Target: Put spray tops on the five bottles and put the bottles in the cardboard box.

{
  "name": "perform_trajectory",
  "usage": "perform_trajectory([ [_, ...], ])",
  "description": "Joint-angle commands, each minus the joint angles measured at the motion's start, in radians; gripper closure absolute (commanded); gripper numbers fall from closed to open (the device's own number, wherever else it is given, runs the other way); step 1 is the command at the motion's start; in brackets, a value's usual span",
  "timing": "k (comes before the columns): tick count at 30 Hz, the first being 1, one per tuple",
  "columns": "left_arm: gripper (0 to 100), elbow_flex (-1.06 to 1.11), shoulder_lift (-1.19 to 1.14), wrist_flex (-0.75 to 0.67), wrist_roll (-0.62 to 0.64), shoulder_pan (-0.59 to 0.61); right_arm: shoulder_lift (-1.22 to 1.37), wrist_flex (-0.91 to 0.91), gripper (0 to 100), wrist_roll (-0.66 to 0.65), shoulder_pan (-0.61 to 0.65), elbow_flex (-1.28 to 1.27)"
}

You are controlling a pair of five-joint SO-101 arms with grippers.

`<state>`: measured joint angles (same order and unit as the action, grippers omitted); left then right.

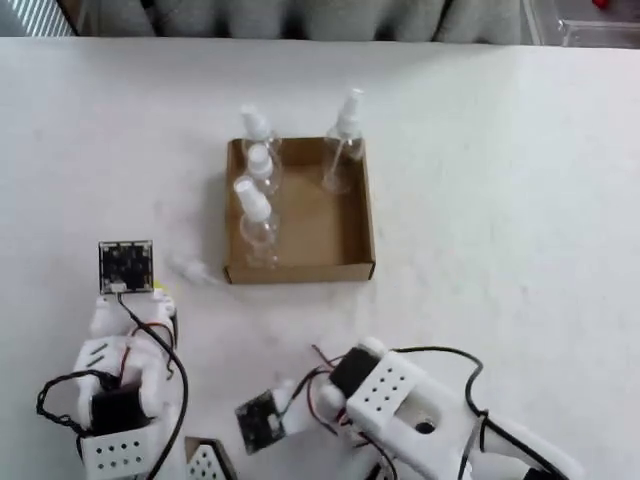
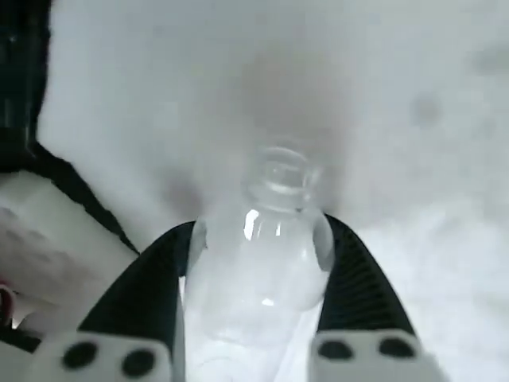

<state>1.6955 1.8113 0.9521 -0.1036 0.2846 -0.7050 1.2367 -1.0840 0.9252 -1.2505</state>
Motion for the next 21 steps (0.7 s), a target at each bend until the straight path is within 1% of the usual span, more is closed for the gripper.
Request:
perform_trajectory([
  [1, 98, -0.002, 0.01, -0.028, -0.005, 0.008, 0.001, -0.047, 96.5, 0.006, -0.147, 0.006],
  [5, 98, -0.002, 0.01, -0.029, -0.005, 0.008, 0.001, -0.084, 98.5, 0.008, -0.374, 0.097],
  [12, 98, -0.002, 0.01, -0.028, -0.005, 0.008, 0.001, -0.087, 98.4, 0.143, -0.74, 0.25],
  [18, 98, -0.002, 0.01, -0.026, -0.005, 0.008, 0.001, -0.093, 98.1, 0.144, -1.093, 0.307],
  [21, 98, -0.002, 0.01, -0.026, -0.005, 0.008, 0.008, -0.174, 98.1, 0.144, -1.282, 0.308],
])
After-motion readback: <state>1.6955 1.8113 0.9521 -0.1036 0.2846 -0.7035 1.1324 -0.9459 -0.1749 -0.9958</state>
